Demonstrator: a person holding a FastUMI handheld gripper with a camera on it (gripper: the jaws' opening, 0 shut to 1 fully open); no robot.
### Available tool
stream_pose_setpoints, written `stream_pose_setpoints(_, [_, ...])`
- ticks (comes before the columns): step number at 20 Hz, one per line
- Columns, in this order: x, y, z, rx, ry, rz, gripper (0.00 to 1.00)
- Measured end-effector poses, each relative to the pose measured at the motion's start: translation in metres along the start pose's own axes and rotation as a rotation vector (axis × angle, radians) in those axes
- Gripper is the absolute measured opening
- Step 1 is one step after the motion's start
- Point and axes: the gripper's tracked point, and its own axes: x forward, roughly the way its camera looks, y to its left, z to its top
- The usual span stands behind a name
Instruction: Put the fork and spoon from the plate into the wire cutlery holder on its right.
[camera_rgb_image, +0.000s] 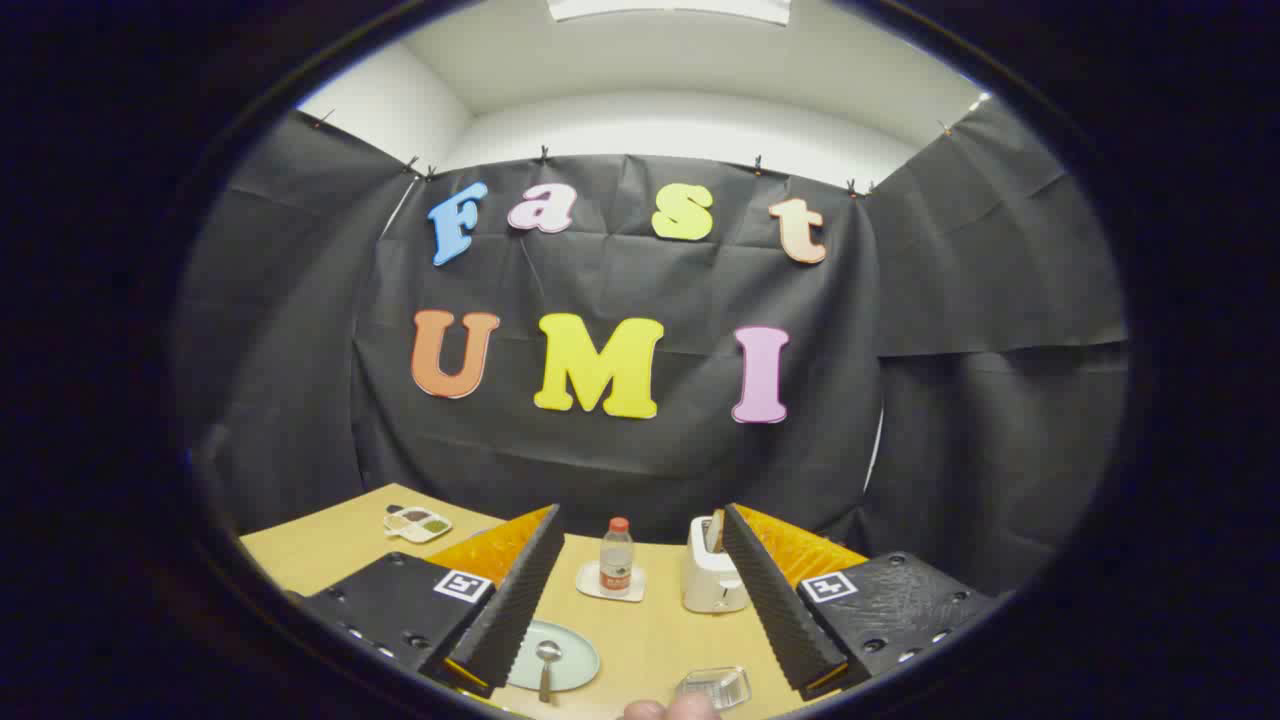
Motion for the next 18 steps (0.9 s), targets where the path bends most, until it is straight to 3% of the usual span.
stream_pose_setpoints(7, [0.006,0.034,0.009,-0.007,-0.005,0.046,0.96])
stream_pose_setpoints(18, [0.005,0.037,0.018,-0.010,-0.032,0.073,0.95])
